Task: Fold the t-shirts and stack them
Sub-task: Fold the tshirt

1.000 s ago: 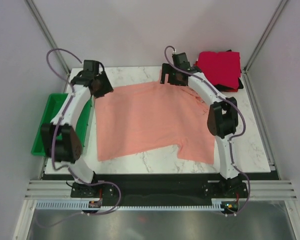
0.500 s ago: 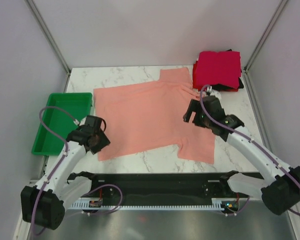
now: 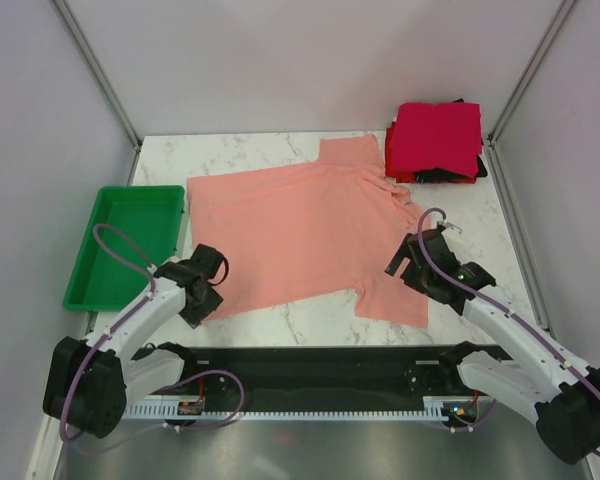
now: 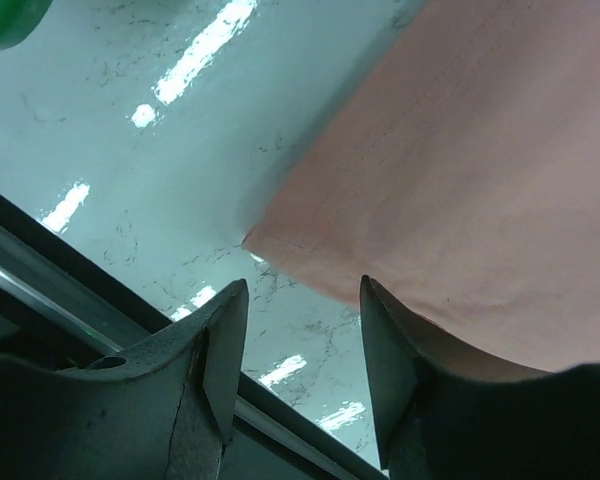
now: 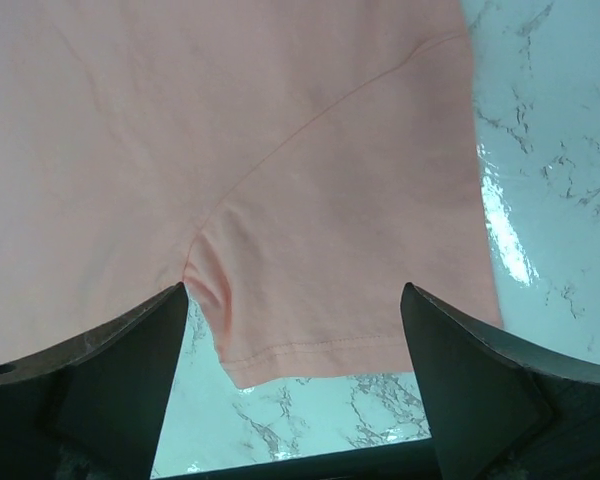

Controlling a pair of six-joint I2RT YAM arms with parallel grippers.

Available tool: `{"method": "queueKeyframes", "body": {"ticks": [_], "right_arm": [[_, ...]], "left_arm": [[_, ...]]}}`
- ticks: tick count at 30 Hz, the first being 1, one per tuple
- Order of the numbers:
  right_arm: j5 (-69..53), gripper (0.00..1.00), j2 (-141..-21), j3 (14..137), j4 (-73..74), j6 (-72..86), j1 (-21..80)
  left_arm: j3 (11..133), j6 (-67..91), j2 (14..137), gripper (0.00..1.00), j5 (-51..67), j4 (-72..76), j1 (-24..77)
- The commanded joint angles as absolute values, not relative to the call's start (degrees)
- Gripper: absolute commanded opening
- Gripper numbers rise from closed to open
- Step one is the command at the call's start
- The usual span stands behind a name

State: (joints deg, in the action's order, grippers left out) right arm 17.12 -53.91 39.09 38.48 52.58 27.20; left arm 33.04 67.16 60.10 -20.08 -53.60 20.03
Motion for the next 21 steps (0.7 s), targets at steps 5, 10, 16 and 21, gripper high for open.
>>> {"method": "queueKeyframes", "body": {"ticks": [5, 10, 16, 21], "right_arm": [[18.64, 0.96, -53.61, 37.09, 36.74, 53.79, 26.37], [15.74, 0.96, -53.35, 35.77, 35.59, 52.64, 24.00], [17.31, 0.91, -48.44, 32.87, 38.58, 58.08, 22.24], [17.14, 0.84, -43.68, 28.84, 41.84, 63.54, 22.24]], "left_arm": [[31.47, 72.42, 63.72, 0.56, -21.46, -48.79, 18.47], [30.23, 68.30, 67.32, 0.46, -18.72, -43.07, 14.68], [30.41, 65.66, 70.22, 0.07, -17.05, -40.09, 13.98], [29.53, 64.16, 70.23, 0.02, -15.29, -37.71, 13.10]]}}
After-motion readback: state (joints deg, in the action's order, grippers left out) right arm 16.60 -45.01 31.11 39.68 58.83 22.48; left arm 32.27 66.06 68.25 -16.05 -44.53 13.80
